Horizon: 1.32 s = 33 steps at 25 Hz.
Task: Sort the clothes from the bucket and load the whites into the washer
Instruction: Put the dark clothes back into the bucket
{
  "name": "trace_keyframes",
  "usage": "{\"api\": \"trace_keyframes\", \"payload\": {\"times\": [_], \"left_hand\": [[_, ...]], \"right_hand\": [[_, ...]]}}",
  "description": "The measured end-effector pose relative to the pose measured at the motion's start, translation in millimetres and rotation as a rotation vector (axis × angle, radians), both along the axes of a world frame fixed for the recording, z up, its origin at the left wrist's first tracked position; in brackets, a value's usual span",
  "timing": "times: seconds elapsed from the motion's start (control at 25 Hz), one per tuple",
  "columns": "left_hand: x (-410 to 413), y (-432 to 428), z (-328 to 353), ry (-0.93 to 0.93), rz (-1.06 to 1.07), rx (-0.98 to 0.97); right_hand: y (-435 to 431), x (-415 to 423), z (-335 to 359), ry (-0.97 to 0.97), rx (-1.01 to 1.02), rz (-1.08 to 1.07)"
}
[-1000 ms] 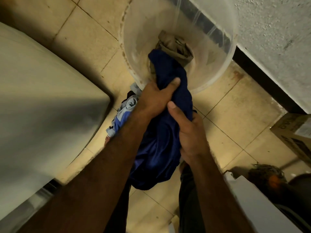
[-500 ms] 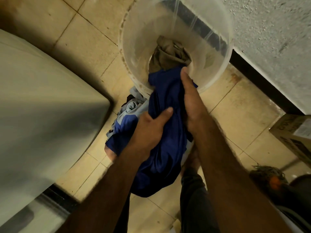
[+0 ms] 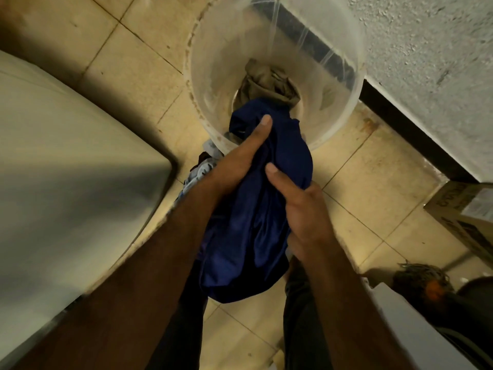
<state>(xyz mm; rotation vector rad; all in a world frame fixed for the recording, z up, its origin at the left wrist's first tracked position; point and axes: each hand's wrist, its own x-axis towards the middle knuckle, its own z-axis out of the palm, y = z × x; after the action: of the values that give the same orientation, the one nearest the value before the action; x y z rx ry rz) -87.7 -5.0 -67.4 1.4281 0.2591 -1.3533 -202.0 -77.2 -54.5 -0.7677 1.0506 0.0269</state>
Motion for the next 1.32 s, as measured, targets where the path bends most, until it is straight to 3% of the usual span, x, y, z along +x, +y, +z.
{"api": "trace_keyframes", "payload": {"times": [0.08,0.2,0.32,0.44,0.6,0.76,1.0,1.12,1.32], "left_hand": [[-20,20,5,0.107,0.14,-0.04],[-45,43,9,0.07,0.261,-0.099],[-47,37,13,0.048,0.104,-0.062],[-40,19,15,-0.053,0.197,0.05],[-15,-4,16,-0.04,0.227,0.186],[1,-23,8,-0.052,0.149,0.265],[4,-15,1,-0.111,0.023,0.14],[-14,14,4,0.137,0.115,-0.079],[-68,46,13,0.203,0.024,-0.144]], "right_hand": [[-11,19,2,0.05,-0.023,0.0],[-31,47,-6,0.145,-0.02,0.064],[-40,65,-21,0.191,-0.017,0.189],[-40,58,-35,0.067,0.093,0.201],[-20,10,-37,-0.02,0.224,0.141],[-2,-14,-27,0.018,0.118,0.237],[-11,-2,-12,0.101,0.003,0.111],[-27,12,-2,0.126,-0.028,0.086],[-50,56,-9,0.223,0.063,0.085]]}}
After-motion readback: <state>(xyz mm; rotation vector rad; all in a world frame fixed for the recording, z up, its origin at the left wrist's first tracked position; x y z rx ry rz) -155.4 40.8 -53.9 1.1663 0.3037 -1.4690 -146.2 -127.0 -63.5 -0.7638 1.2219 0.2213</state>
